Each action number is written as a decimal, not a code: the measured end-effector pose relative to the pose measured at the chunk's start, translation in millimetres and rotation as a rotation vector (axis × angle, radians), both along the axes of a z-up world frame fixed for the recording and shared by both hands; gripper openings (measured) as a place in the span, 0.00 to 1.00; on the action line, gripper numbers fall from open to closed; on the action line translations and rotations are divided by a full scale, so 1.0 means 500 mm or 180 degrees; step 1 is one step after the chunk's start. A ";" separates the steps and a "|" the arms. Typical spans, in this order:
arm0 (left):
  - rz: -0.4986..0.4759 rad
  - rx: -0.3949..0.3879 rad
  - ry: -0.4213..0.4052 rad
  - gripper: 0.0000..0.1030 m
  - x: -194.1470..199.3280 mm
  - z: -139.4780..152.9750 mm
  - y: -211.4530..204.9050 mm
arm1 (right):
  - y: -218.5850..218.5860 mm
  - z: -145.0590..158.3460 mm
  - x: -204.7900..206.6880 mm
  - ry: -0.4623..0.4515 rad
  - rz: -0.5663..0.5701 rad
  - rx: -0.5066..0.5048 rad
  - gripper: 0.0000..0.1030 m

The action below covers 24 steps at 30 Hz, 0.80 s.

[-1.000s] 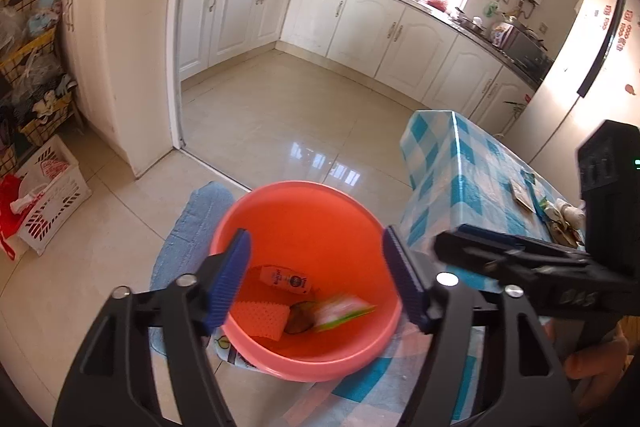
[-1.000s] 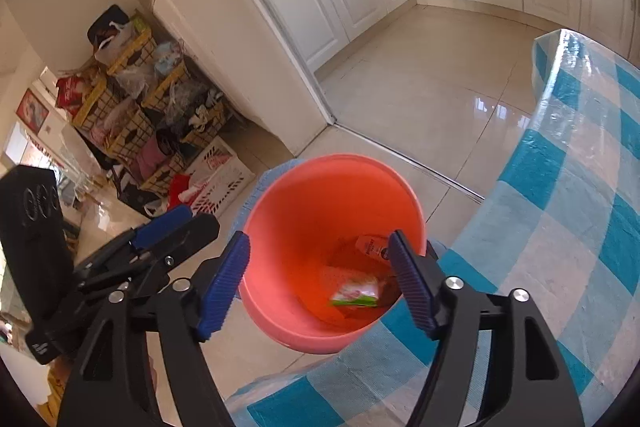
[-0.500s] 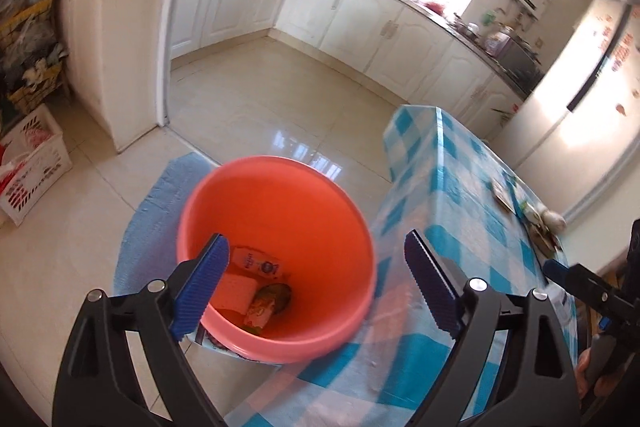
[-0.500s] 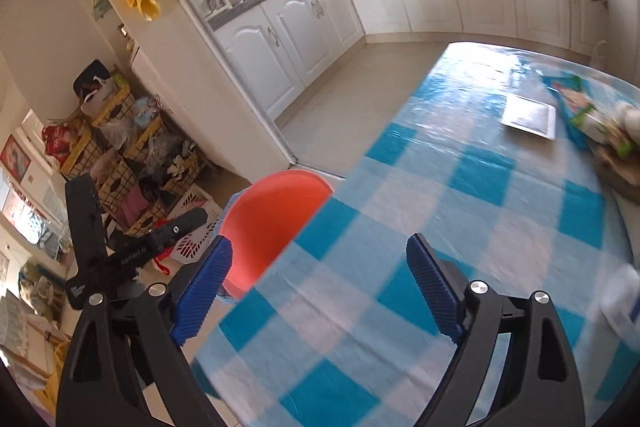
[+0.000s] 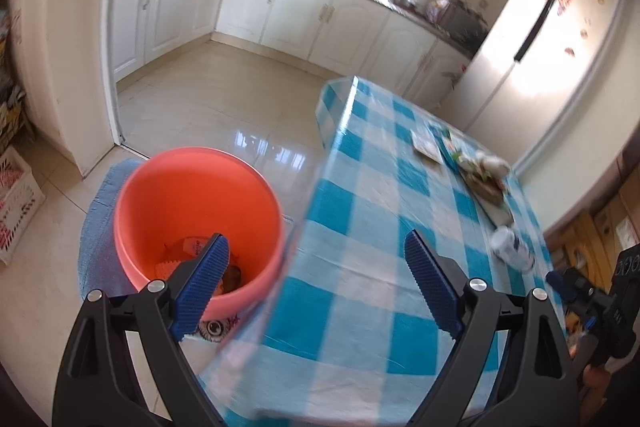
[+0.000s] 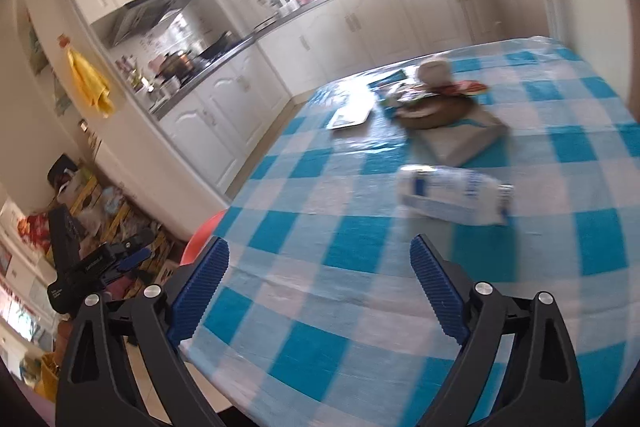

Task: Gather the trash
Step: 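Bring both open tools back over the table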

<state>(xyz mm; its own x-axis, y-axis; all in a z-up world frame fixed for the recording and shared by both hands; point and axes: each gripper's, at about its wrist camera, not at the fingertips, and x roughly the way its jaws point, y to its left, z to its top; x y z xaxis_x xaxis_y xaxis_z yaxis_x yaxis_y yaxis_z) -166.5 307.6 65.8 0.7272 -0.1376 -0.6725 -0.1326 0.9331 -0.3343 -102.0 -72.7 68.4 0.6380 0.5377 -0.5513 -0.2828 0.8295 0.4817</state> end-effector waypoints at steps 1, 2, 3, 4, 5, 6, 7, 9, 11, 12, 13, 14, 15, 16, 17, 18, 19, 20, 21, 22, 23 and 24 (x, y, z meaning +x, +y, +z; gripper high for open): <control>-0.0045 0.0025 0.0027 0.87 0.006 0.004 -0.013 | -0.016 0.000 -0.003 -0.0017 -0.0050 0.0011 0.89; -0.0082 0.0054 0.0046 0.87 0.013 0.008 -0.025 | -0.041 -0.003 -0.006 -0.0046 -0.0108 0.0044 0.89; -0.0111 0.0085 0.0062 0.87 0.022 0.013 -0.039 | -0.068 -0.005 -0.006 -0.0065 -0.0184 0.0095 0.89; -0.0127 0.0112 0.0078 0.87 0.029 0.018 -0.050 | -0.088 -0.008 -0.005 -0.0054 -0.0238 0.0119 0.89; -0.0144 0.0130 0.0090 0.87 0.038 0.024 -0.061 | -0.109 -0.011 0.001 -0.0021 -0.0295 0.0144 0.89; -0.0184 0.0144 0.0097 0.87 0.048 0.030 -0.075 | -0.134 -0.013 0.009 0.0022 -0.0347 0.0188 0.89; -0.0225 0.0161 0.0108 0.87 0.055 0.034 -0.085 | -0.151 -0.013 0.016 0.0046 -0.0390 0.0236 0.89; -0.0319 0.0242 0.0151 0.87 0.076 0.042 -0.111 | -0.195 -0.016 0.035 0.0110 -0.0491 0.0387 0.89; -0.0416 0.0289 0.0172 0.87 0.105 0.054 -0.142 | -0.229 -0.019 0.058 0.0197 -0.0550 0.0495 0.89; -0.0450 0.0282 0.0165 0.87 0.119 0.059 -0.155 | -0.249 -0.022 0.075 0.0244 -0.0583 0.0548 0.89; -0.0485 0.0267 0.0152 0.87 0.137 0.066 -0.171 | -0.263 -0.022 0.088 0.0283 -0.0613 0.0563 0.89; -0.0519 0.0246 0.0146 0.87 0.154 0.070 -0.186 | -0.275 -0.022 0.104 0.0337 -0.0643 0.0571 0.89; -0.0561 0.0216 0.0145 0.87 0.180 0.074 -0.203 | -0.287 -0.021 0.123 0.0377 -0.0652 0.0596 0.89; -0.0599 0.0193 0.0141 0.87 0.203 0.077 -0.219 | -0.300 -0.022 0.137 0.0392 -0.0647 0.0630 0.89; -0.0625 0.0181 0.0133 0.87 0.221 0.078 -0.232 | -0.307 -0.019 0.150 0.0406 -0.0649 0.0656 0.89; -0.0655 0.0166 0.0113 0.87 0.243 0.080 -0.247 | -0.314 -0.014 0.171 0.0419 -0.0650 0.0665 0.89; -0.0694 0.0149 0.0072 0.87 0.273 0.083 -0.266 | -0.320 -0.010 0.185 0.0400 -0.0634 0.0659 0.89; -0.0710 0.0147 0.0053 0.87 0.297 0.083 -0.280 | -0.320 -0.004 0.202 0.0370 -0.0612 0.0636 0.89; -0.0728 0.0134 0.0050 0.87 0.333 0.082 -0.297 | -0.319 0.000 0.216 0.0359 -0.0602 0.0613 0.89; -0.0761 0.0103 0.0048 0.87 0.362 0.080 -0.313 | -0.320 0.000 0.240 0.0382 -0.0612 0.0575 0.89; -0.0787 0.0077 0.0048 0.87 0.391 0.078 -0.328 | -0.319 0.000 0.259 0.0411 -0.0613 0.0566 0.89; -0.0788 0.0070 0.0055 0.87 0.429 0.073 -0.344 | -0.315 -0.001 0.285 0.0417 -0.0580 0.0603 0.89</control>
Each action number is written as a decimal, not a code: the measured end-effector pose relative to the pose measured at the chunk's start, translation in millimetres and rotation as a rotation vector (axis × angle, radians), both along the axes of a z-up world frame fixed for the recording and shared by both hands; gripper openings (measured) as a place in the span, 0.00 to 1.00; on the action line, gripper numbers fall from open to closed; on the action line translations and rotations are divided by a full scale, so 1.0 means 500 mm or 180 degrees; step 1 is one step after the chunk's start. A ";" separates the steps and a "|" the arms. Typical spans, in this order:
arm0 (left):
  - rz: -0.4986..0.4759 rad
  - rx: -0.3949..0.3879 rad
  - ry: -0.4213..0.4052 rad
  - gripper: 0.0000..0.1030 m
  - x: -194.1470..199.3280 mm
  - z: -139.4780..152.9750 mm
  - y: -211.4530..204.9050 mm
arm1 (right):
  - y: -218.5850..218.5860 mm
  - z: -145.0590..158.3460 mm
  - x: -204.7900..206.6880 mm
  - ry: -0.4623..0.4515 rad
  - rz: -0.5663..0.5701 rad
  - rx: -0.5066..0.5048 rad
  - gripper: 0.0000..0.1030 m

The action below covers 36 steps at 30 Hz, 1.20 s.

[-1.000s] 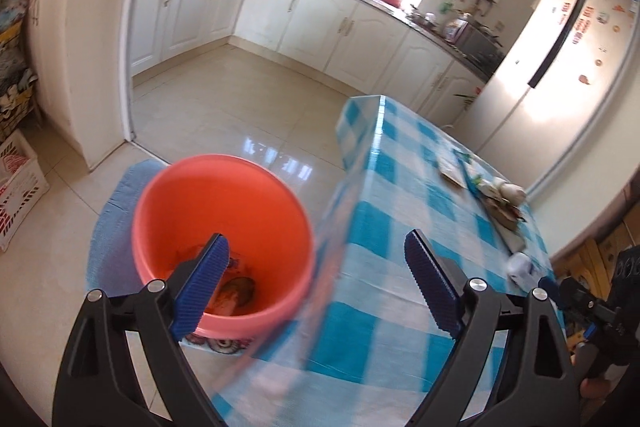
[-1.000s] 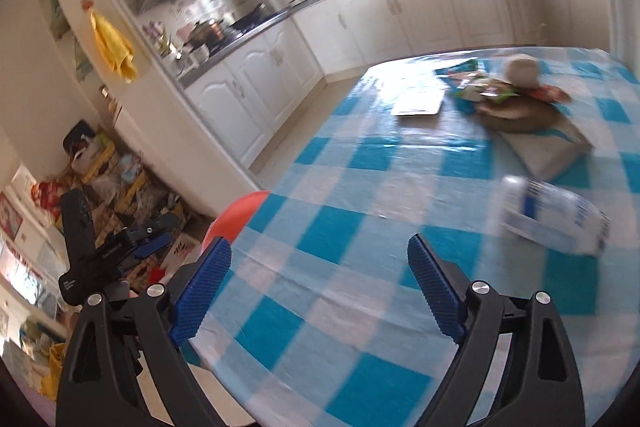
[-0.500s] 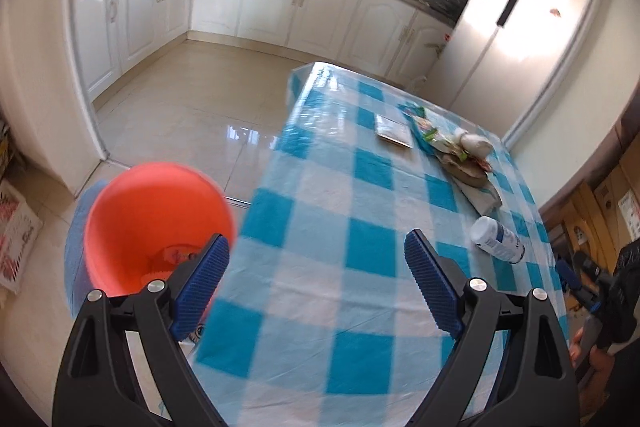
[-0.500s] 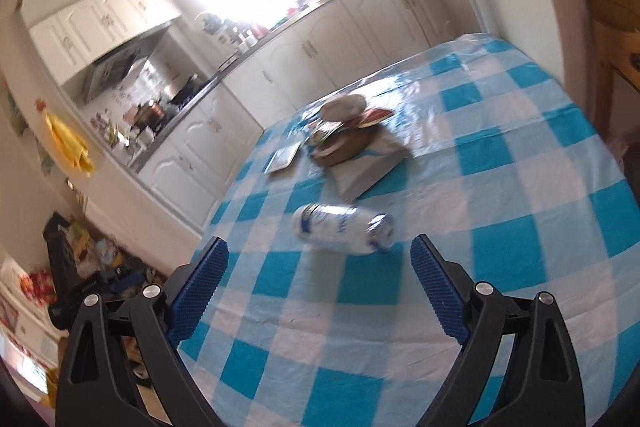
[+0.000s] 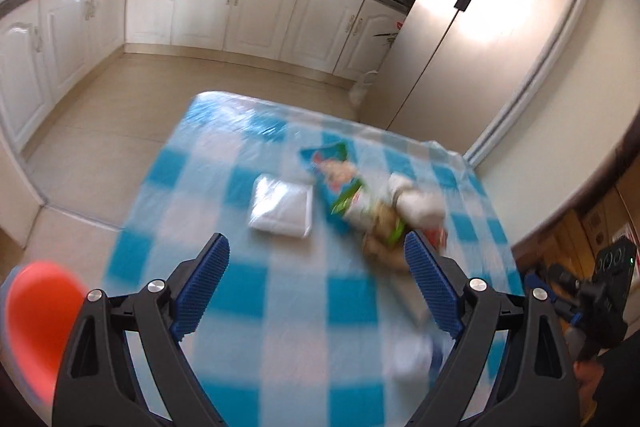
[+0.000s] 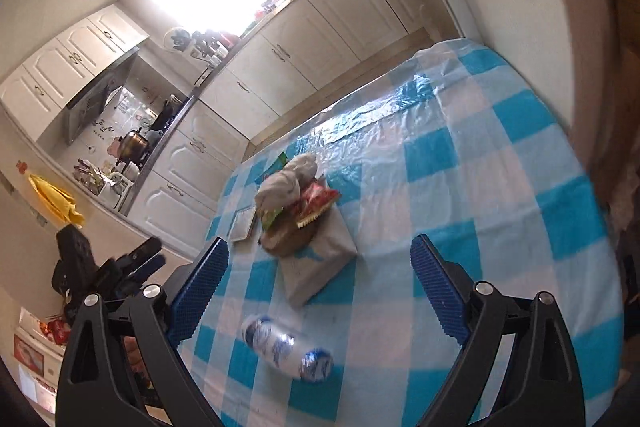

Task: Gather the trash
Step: 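Bring both open tools back over the table, then grasp the blue cow-print packet with the left tool while the right grasps the white cloth bundle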

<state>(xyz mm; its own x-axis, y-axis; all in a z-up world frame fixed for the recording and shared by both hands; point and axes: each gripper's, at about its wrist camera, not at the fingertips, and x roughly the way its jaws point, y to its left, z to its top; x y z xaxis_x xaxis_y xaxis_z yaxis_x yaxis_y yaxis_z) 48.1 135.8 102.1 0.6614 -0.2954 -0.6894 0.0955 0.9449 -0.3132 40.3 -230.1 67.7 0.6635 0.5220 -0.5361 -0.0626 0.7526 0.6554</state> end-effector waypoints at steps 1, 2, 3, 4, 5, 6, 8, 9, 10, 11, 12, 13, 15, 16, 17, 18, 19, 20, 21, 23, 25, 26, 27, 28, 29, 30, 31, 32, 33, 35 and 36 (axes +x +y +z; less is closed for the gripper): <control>-0.0005 -0.0005 0.0007 0.87 0.028 -0.004 -0.012 | 0.005 0.000 0.014 -0.0005 0.0014 0.0019 0.88; -0.0015 -0.0021 0.0030 0.87 0.060 -0.012 -0.024 | 0.009 -0.002 0.035 0.0014 0.0020 0.0017 0.76; -0.0022 -0.0038 0.0062 0.87 0.084 -0.019 -0.033 | 0.013 -0.004 0.053 0.0029 0.0041 0.0015 0.67; -0.0053 -0.0054 0.0129 0.87 0.123 -0.033 -0.048 | 0.021 -0.008 0.078 0.0047 0.0087 0.0027 0.57; -0.0064 -0.0052 0.0164 0.84 0.144 -0.041 -0.057 | 0.030 -0.016 0.106 0.0085 0.0120 0.0048 0.56; -0.0067 -0.0023 0.0196 0.79 0.173 -0.053 -0.070 | 0.037 -0.022 0.128 0.0126 0.0148 0.0079 0.56; -0.0052 0.0055 0.0221 0.73 0.214 -0.068 -0.088 | 0.052 -0.031 0.165 0.0164 0.0221 0.0130 0.56; -0.0055 0.0067 0.0243 0.73 0.231 -0.076 -0.095 | 0.059 -0.033 0.178 0.0174 0.0247 0.0115 0.56; -0.0095 0.0064 0.0271 0.73 0.249 -0.085 -0.106 | 0.073 -0.037 0.199 0.0180 0.0301 0.0065 0.56; -0.0127 0.0078 0.0286 0.73 0.259 -0.089 -0.109 | 0.081 -0.039 0.210 0.0187 0.0322 0.0025 0.56; -0.0149 0.0150 0.0294 0.72 0.273 -0.096 -0.123 | 0.089 -0.041 0.217 0.0196 0.0335 -0.0006 0.56; -0.0163 0.0209 0.0295 0.72 0.283 -0.098 -0.132 | 0.098 -0.045 0.232 0.0220 0.0364 -0.0039 0.51; -0.0215 0.0337 0.0319 0.72 0.302 -0.106 -0.151 | 0.110 -0.055 0.255 0.0283 0.0393 -0.0112 0.45; -0.0197 0.0439 0.0351 0.72 0.314 -0.112 -0.161 | 0.114 -0.058 0.262 0.0306 0.0406 -0.0127 0.45; -0.0211 0.0461 0.0364 0.72 0.321 -0.115 -0.163 | 0.120 -0.062 0.269 0.0329 0.0431 -0.0133 0.44; -0.0242 0.0533 0.0378 0.72 0.329 -0.119 -0.172 | 0.126 -0.066 0.277 0.0350 0.0470 -0.0150 0.44; -0.0242 0.0638 0.0395 0.72 0.338 -0.121 -0.178 | 0.132 -0.070 0.281 0.0366 0.0498 -0.0176 0.44; -0.0224 0.0761 0.0416 0.71 0.341 -0.126 -0.183 | 0.138 -0.076 0.287 0.0399 0.0535 -0.0220 0.44; -0.0216 0.0828 0.0443 0.69 0.344 -0.131 -0.187 | 0.142 -0.082 0.291 0.0440 0.0559 -0.0235 0.44; -0.0220 0.0907 0.0552 0.63 0.349 -0.145 -0.189 | 0.147 -0.090 0.296 0.0483 0.0625 -0.0188 0.44; -0.0227 0.1027 0.0562 0.60 0.346 -0.154 -0.193 | 0.155 -0.093 0.300 0.0499 0.0704 -0.0183 0.45; -0.0241 0.1045 0.0540 0.60 0.344 -0.153 -0.194 | 0.158 -0.094 0.299 0.0503 0.0730 -0.0181 0.45; -0.0257 0.1042 0.0541 0.59 0.341 -0.153 -0.193 | 0.160 -0.096 0.299 0.0506 0.0754 -0.0169 0.45; -0.0273 0.1021 0.0550 0.57 0.337 -0.152 -0.191 | 0.163 -0.098 0.296 0.0505 0.0778 -0.0169 0.46; -0.0300 0.1005 0.0554 0.54 0.332 -0.151 -0.192 | 0.164 -0.096 0.295 0.0507 0.0791 -0.0166 0.46; -0.0339 0.1028 0.0542 0.53 0.326 -0.149 -0.194 | 0.165 -0.098 0.292 0.0509 0.0820 -0.0144 0.46; -0.0366 0.1054 0.0534 0.53 0.320 -0.149 -0.196 | 0.165 -0.099 0.290 0.0510 0.0841 -0.0125 0.46; -0.0397 0.1074 0.0526 0.52 0.314 -0.148 -0.198 | 0.165 -0.101 0.287 0.0510 0.0870 -0.0104 0.45; -0.0419 0.1078 0.0529 0.51 0.306 -0.147 -0.198 | 0.167 -0.105 0.281 0.0511 0.0913 -0.0082 0.45; -0.0445 0.1083 0.0542 0.51 0.295 -0.147 -0.198 | 0.171 -0.109 0.274 0.0517 0.0962 -0.0037 0.45; -0.0465 0.1091 0.0546 0.51 0.287 -0.146 -0.198 | 0.174 -0.109 0.270 0.0513 0.0982 -0.0008 0.45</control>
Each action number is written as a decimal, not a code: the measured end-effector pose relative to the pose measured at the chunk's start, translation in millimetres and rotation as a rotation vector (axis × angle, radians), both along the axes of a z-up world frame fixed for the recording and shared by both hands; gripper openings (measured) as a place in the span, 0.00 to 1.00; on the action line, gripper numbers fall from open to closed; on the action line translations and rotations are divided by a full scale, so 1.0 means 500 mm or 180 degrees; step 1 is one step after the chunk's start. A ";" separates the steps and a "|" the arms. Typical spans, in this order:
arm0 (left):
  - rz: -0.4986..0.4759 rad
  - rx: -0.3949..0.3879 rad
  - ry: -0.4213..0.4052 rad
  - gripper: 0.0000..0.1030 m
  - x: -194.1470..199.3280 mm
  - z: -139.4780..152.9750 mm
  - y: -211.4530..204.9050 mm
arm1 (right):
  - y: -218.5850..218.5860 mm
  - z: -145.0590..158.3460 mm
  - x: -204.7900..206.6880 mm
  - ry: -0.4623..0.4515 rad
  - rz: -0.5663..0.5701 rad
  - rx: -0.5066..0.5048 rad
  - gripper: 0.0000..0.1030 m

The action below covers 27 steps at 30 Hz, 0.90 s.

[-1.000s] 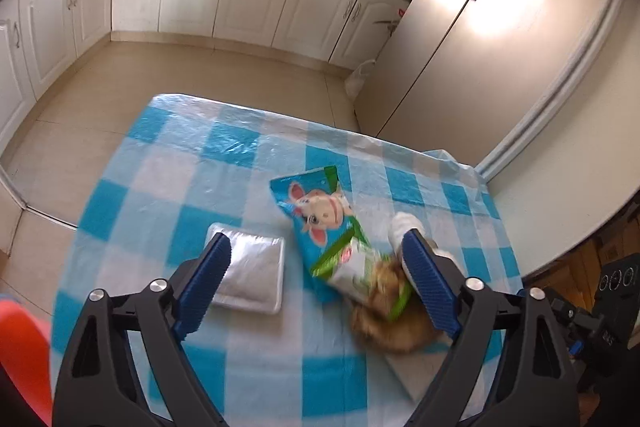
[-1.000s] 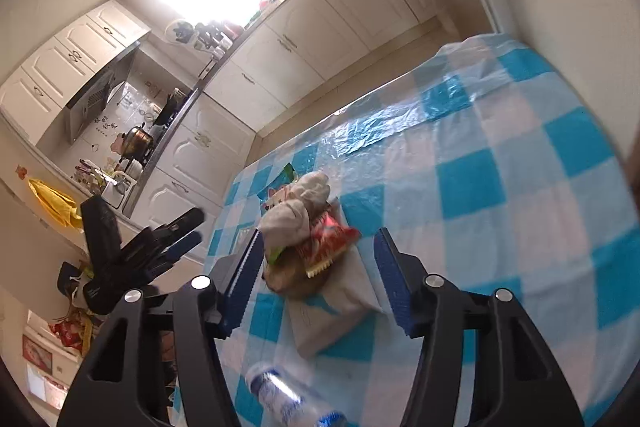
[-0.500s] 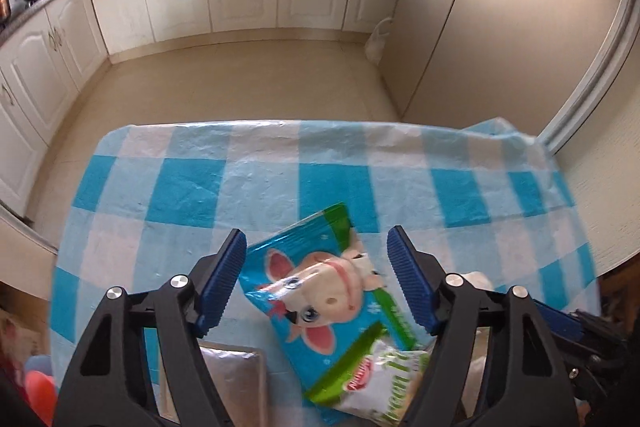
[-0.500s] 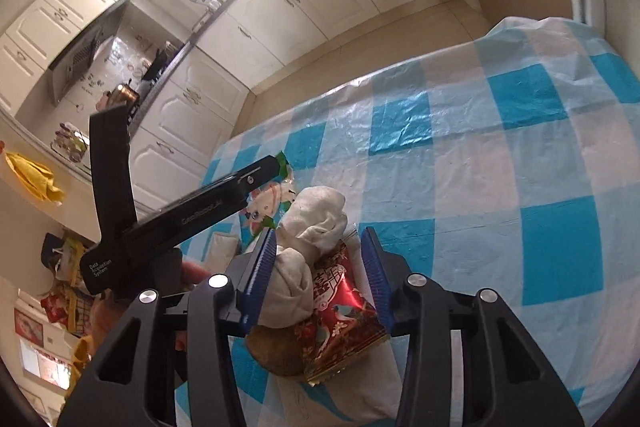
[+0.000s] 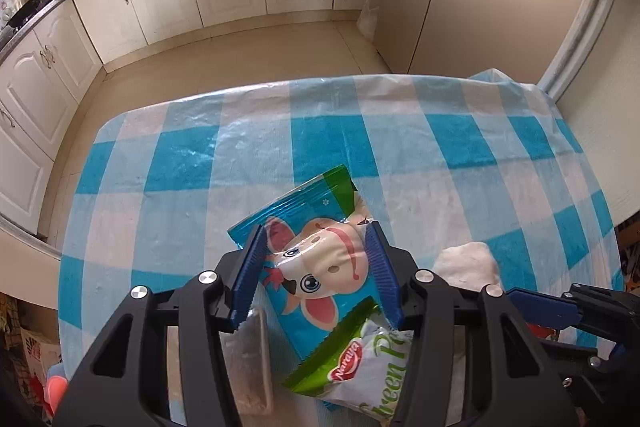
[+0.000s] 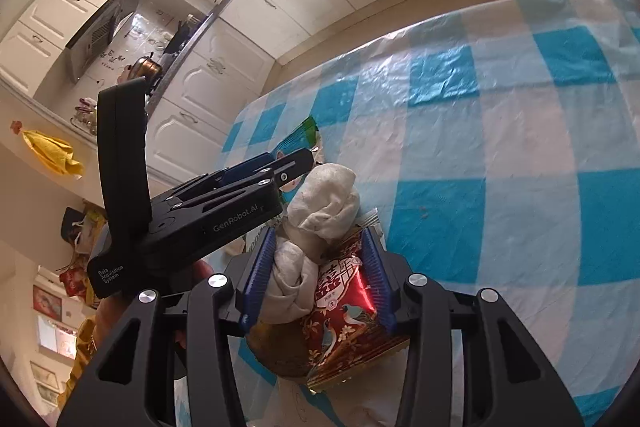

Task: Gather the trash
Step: 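Grasp the blue cow-print packet with the left tool while the right grasps the white cloth bundle, then open both tools, setting the packet and cloth bundle back on the table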

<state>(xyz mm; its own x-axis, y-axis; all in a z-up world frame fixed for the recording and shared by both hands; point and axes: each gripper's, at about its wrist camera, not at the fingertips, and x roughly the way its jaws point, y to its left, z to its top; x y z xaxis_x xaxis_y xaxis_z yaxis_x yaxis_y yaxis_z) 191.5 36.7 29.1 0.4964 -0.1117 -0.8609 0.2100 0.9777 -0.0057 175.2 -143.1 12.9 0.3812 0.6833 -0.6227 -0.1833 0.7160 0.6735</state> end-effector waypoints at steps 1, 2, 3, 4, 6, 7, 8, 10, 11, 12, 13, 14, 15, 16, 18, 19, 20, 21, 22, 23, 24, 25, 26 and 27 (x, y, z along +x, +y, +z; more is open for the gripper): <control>-0.0017 0.0005 0.0007 0.51 -0.007 0.000 0.000 | 0.001 0.000 -0.003 0.0000 0.0020 0.0032 0.45; -0.0027 0.0012 0.0009 0.51 -0.013 0.001 0.000 | 0.002 -0.001 -0.006 0.0003 0.0037 0.0058 0.45; -0.0042 0.0021 0.0013 0.51 -0.024 0.002 0.003 | 0.002 -0.003 -0.014 0.0004 0.0056 0.0081 0.45; -0.0049 0.0018 0.0022 0.51 -0.034 0.002 0.006 | 0.002 -0.004 -0.019 0.0007 0.0066 0.0097 0.45; -0.0051 0.0009 0.0034 0.51 -0.051 0.000 0.014 | 0.003 -0.005 -0.032 0.0012 0.0094 0.0128 0.45; -0.0054 0.0010 0.0036 0.51 -0.065 0.001 0.018 | 0.005 -0.005 -0.043 0.0015 0.0122 0.0143 0.45; -0.0063 0.0009 0.0037 0.51 -0.079 0.002 0.023 | 0.007 -0.006 -0.053 0.0015 0.0149 0.0154 0.45; -0.0072 -0.0009 0.0047 0.51 -0.105 0.003 0.031 | 0.010 -0.006 -0.073 0.0020 0.0192 0.0181 0.47; -0.0070 -0.0024 0.0052 0.51 -0.118 0.004 0.036 | 0.013 -0.007 -0.082 0.0026 0.0212 0.0194 0.47; -0.0058 -0.0034 0.0052 0.51 -0.135 0.005 0.042 | 0.015 -0.008 -0.092 0.0034 0.0233 0.0214 0.48; -0.0047 -0.0043 0.0051 0.51 -0.148 0.004 0.045 | 0.016 -0.005 -0.099 0.0037 0.0256 0.0224 0.49; -0.0039 -0.0056 0.0053 0.51 -0.160 0.002 0.048 | 0.020 -0.005 -0.110 0.0033 0.0291 0.0232 0.50; -0.0030 -0.0077 0.0058 0.51 -0.173 0.003 0.053 | 0.024 -0.004 -0.122 0.0025 0.0325 0.0240 0.51; -0.0016 -0.0107 0.0062 0.51 -0.189 0.003 0.060 | 0.027 -0.005 -0.131 0.0019 0.0348 0.0250 0.51; -0.0004 -0.0139 0.0058 0.51 -0.217 0.003 0.070 | 0.032 -0.005 -0.150 -0.0005 0.0401 0.0269 0.52; -0.0001 -0.0145 0.0051 0.51 -0.228 0.003 0.072 | 0.034 -0.003 -0.157 -0.0023 0.0419 0.0265 0.52; 0.0007 -0.0164 0.0048 0.51 -0.240 0.003 0.075 | 0.037 0.000 -0.162 -0.0032 0.0424 0.0264 0.52; 0.0013 -0.0196 0.0045 0.51 -0.252 0.003 0.080 | 0.037 0.003 -0.170 -0.0049 0.0424 0.0258 0.52; 0.0013 -0.0206 0.0037 0.51 -0.260 0.002 0.078 | 0.038 0.005 -0.173 -0.0054 0.0418 0.0251 0.52; 0.0022 -0.0226 0.0025 0.51 -0.266 0.002 0.081 | 0.039 0.007 -0.179 -0.0061 0.0410 0.0243 0.52; 0.0053 -0.0280 0.0001 0.51 -0.273 0.004 0.088 | 0.041 0.010 -0.182 -0.0075 0.0399 0.0225 0.52; 0.0074 -0.0347 -0.0027 0.51 -0.278 0.008 0.095 | 0.039 0.016 -0.188 -0.0118 0.0352 0.0166 0.54; 0.0091 -0.0408 -0.0048 0.51 -0.282 0.012 0.104 | 0.044 0.022 -0.191 -0.0147 0.0320 0.0130 0.59; 0.0116 -0.0452 -0.0070 0.51 -0.285 0.016 0.113 | 0.040 0.030 -0.196 -0.0204 0.0270 0.0096 0.62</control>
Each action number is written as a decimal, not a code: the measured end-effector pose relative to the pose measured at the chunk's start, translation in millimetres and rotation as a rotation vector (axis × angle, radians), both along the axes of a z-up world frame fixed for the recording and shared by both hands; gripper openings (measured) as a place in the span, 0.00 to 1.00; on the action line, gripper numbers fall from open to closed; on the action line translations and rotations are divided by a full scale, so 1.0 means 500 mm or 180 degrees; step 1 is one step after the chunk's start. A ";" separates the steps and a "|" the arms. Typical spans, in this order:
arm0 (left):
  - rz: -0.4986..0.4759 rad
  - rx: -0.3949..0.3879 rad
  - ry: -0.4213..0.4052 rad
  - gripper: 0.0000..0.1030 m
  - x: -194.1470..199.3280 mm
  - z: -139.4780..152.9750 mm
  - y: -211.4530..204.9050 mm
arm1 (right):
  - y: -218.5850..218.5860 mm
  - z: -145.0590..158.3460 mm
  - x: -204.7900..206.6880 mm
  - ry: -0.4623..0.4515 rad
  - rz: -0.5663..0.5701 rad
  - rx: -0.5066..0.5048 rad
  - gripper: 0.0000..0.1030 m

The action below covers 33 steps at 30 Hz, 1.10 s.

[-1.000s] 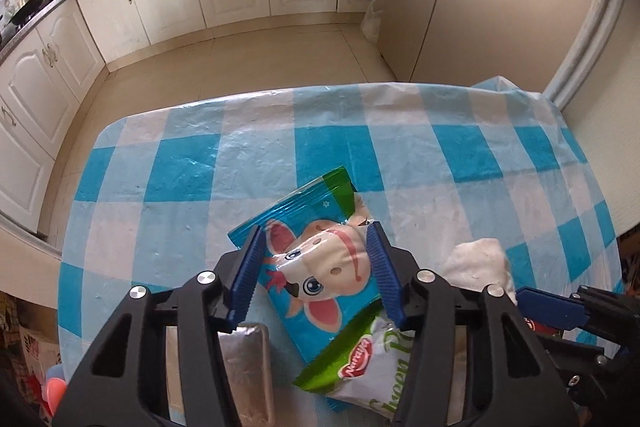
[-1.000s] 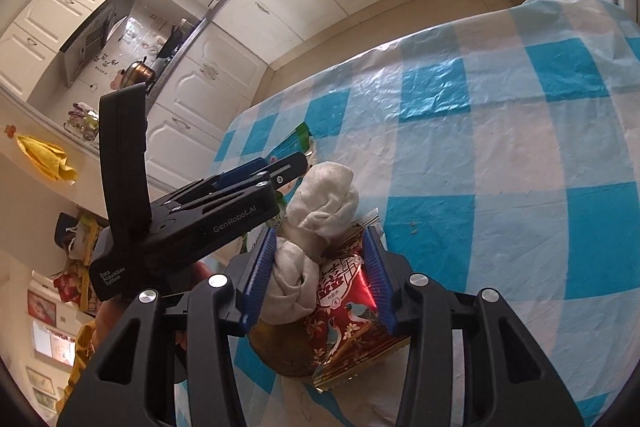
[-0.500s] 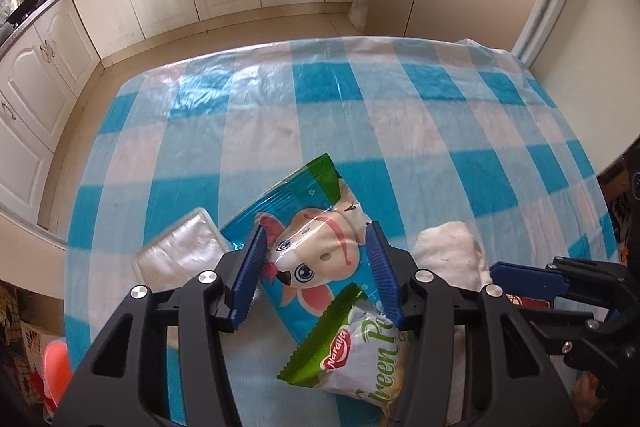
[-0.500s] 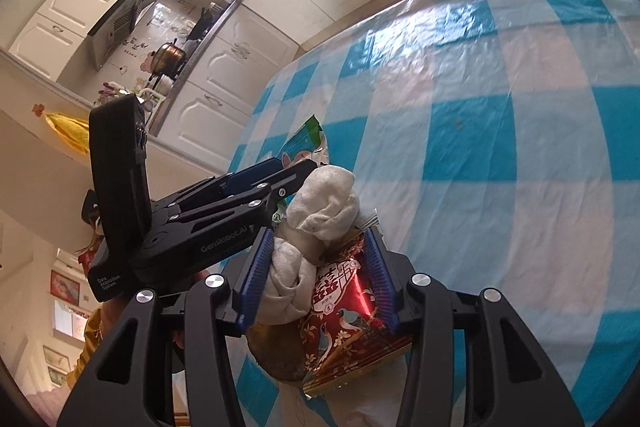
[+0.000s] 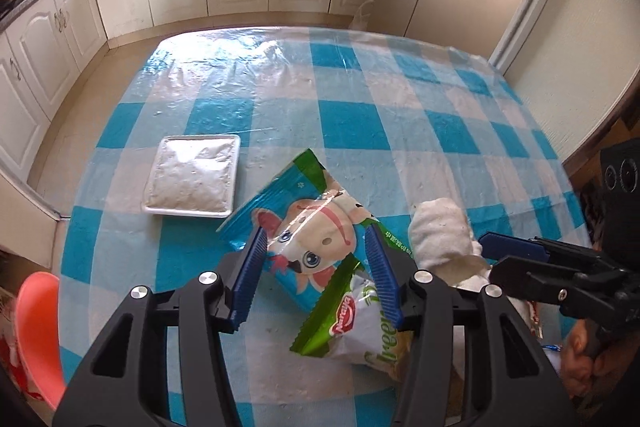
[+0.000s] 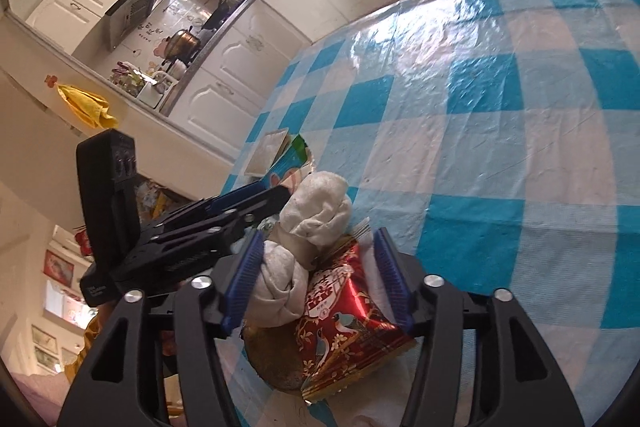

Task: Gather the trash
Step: 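Open both tools, setting the packet and cloth bundle back on the table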

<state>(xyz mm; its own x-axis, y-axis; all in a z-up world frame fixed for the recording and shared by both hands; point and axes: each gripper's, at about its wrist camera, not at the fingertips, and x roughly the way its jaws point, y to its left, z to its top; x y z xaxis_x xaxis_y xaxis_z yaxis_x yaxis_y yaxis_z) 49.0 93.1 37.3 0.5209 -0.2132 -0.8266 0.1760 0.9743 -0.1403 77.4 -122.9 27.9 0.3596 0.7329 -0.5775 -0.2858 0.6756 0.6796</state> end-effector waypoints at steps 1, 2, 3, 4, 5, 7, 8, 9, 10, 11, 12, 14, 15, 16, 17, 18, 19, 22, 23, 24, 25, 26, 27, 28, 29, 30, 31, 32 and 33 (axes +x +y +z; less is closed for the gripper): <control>0.0043 -0.0061 -0.0051 0.51 -0.005 0.008 0.013 | -0.002 0.004 -0.004 -0.0029 -0.0032 0.0006 0.65; 0.0081 -0.0106 -0.0106 0.51 -0.012 0.016 0.026 | -0.010 0.008 -0.009 -0.0061 -0.0076 0.0041 0.67; 0.0129 -0.0154 -0.0172 0.51 -0.019 0.028 0.043 | -0.018 0.006 -0.015 -0.0082 -0.0106 0.0071 0.68; 0.0162 -0.0186 -0.0226 0.52 -0.024 0.036 0.057 | -0.025 0.010 -0.019 -0.0108 -0.0160 0.0101 0.71; 0.0176 -0.0200 -0.0264 0.57 -0.027 0.043 0.066 | -0.034 0.010 -0.024 -0.0127 -0.0211 0.0116 0.74; 0.0247 -0.0145 -0.0354 0.66 -0.025 0.051 0.092 | -0.052 0.009 -0.033 -0.0134 -0.0301 0.0112 0.74; 0.0293 -0.0099 -0.0380 0.66 -0.021 0.052 0.100 | -0.058 0.010 -0.039 -0.0141 -0.0349 0.0093 0.74; 0.0349 -0.0058 -0.0392 0.67 -0.014 0.050 0.111 | -0.063 0.011 -0.048 -0.0158 -0.0401 0.0065 0.74; 0.0382 -0.0066 -0.0376 0.67 -0.007 0.048 0.117 | -0.068 0.012 -0.056 -0.0175 -0.0438 0.0039 0.74; 0.0430 -0.0080 -0.0344 0.67 0.004 0.041 0.124 | -0.073 0.014 -0.066 -0.0189 -0.0486 0.0000 0.74; 0.0463 -0.0073 -0.0322 0.67 0.012 0.035 0.128 | -0.076 0.016 -0.075 -0.0202 -0.0543 -0.0047 0.74; 0.0477 -0.0008 -0.0261 0.67 0.035 0.016 0.132 | -0.086 0.020 -0.103 -0.0220 -0.0639 -0.0123 0.74; 0.0482 0.0052 -0.0221 0.67 0.048 0.003 0.128 | -0.090 0.025 -0.121 -0.0245 -0.0694 -0.0156 0.75; 0.0471 0.0066 -0.0199 0.67 0.057 -0.004 0.128 | -0.093 0.031 -0.137 -0.0266 -0.0746 -0.0195 0.76; 0.0436 0.0056 -0.0183 0.67 0.064 -0.011 0.126 | -0.096 0.036 -0.153 -0.0286 -0.0795 -0.0237 0.78; 0.0397 0.0053 -0.0173 0.68 0.070 -0.016 0.122 | -0.100 0.040 -0.170 -0.0307 -0.0846 -0.0288 0.79; 0.0375 0.0102 -0.0186 0.68 0.075 -0.020 0.116 | -0.103 0.042 -0.183 -0.0307 -0.0883 -0.0326 0.79; 0.0280 0.0199 -0.0234 0.72 0.085 -0.026 0.101 | -0.120 0.035 -0.231 -0.0255 -0.0973 -0.0368 0.79; 0.0258 0.0236 -0.0244 0.72 0.088 -0.027 0.099 | -0.122 0.031 -0.244 -0.0231 -0.0982 -0.0374 0.79; 0.0245 0.0286 -0.0247 0.72 0.091 -0.029 0.095 | -0.120 0.027 -0.259 -0.0197 -0.0989 -0.0405 0.79; 0.0235 0.0308 -0.0242 0.72 0.094 -0.031 0.093 | -0.122 0.022 -0.270 -0.0182 -0.0987 -0.0426 0.79; 0.0225 0.0331 -0.0236 0.72 0.096 -0.034 0.089 | -0.119 0.020 -0.279 -0.0172 -0.0981 -0.0440 0.79; 0.0212 0.0356 -0.0222 0.72 0.098 -0.039 0.088 | -0.115 0.016 -0.289 -0.0158 -0.0962 -0.0458 0.79; 0.0195 0.0379 -0.0236 0.72 0.096 -0.041 0.088 | -0.114 0.014 -0.298 -0.0149 -0.0944 -0.0478 0.79; 0.0175 0.0406 -0.0254 0.72 0.096 -0.041 0.086 | -0.109 0.011 -0.306 -0.0147 -0.0926 -0.0510 0.79; 0.0172 0.0415 -0.0255 0.72 0.097 -0.042 0.085 | -0.107 0.011 -0.313 -0.0149 -0.0914 -0.0534 0.79; 0.0183 0.0391 -0.0270 0.72 0.096 -0.041 0.087 | -0.101 0.009 -0.318 -0.0150 -0.0892 -0.0569 0.79; 0.0189 0.0365 -0.0274 0.72 0.096 -0.040 0.089 | -0.095 0.011 -0.322 -0.0151 -0.0871 -0.0594 0.79; 0.0197 0.0335 -0.0273 0.72 0.096 -0.039 0.092 | -0.088 0.010 -0.328 -0.0160 -0.0854 -0.0614 0.79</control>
